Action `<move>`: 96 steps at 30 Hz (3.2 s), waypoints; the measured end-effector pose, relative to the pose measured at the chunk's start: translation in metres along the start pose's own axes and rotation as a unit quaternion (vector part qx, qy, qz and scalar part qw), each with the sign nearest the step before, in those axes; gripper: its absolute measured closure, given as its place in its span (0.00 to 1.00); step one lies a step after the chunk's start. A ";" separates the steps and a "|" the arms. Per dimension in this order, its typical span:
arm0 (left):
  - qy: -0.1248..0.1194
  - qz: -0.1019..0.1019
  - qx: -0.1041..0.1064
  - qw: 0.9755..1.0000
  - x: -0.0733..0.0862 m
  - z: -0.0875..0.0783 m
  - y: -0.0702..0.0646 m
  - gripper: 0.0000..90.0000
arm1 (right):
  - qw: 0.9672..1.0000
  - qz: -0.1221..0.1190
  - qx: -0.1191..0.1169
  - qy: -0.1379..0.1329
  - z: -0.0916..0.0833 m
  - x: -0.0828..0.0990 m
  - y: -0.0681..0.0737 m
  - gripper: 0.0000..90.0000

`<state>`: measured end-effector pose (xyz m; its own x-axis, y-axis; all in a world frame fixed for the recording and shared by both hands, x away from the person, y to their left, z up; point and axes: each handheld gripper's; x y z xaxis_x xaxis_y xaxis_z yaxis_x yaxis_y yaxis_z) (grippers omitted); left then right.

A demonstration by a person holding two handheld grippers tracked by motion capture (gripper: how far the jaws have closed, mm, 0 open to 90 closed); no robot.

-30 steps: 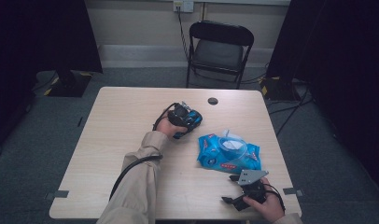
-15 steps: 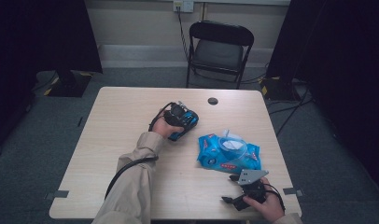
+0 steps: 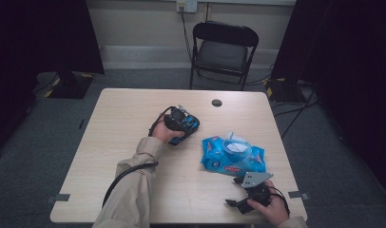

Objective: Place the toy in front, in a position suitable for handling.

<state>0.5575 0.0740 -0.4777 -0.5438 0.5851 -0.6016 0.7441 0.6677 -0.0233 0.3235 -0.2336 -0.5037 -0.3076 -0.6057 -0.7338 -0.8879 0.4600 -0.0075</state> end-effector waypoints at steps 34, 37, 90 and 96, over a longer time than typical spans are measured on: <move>-0.027 -0.028 -0.018 0.999 -0.016 0.027 -0.003 0.28 | 1.000 -0.002 -0.001 0.000 0.000 0.000 0.000 0.16; -0.019 -0.025 -0.021 0.999 -0.018 0.026 -0.003 0.28 | 1.000 -0.002 -0.001 0.000 0.000 0.000 0.000 0.16; -0.026 -0.005 -0.014 1.000 0.064 -0.127 -0.018 0.28 | 1.000 0.002 0.004 0.001 -0.001 0.001 -0.001 0.16; -0.026 -0.017 -0.008 0.999 0.066 -0.107 -0.021 0.28 | 1.000 0.002 0.004 0.000 0.000 0.000 -0.001 0.16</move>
<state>0.4643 0.1477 -0.4310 -0.5477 0.5379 -0.6408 0.7194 0.6939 -0.0324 0.3243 -0.2347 -0.5037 -0.3106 -0.6045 -0.7335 -0.8843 0.4667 -0.0102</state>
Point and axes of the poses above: each handheld gripper's, and its own axes: z roughly forward along the jaws, x roughly out of its underside, y roughly to its left, and after that the axes turned 2 degrees about x, right-handed
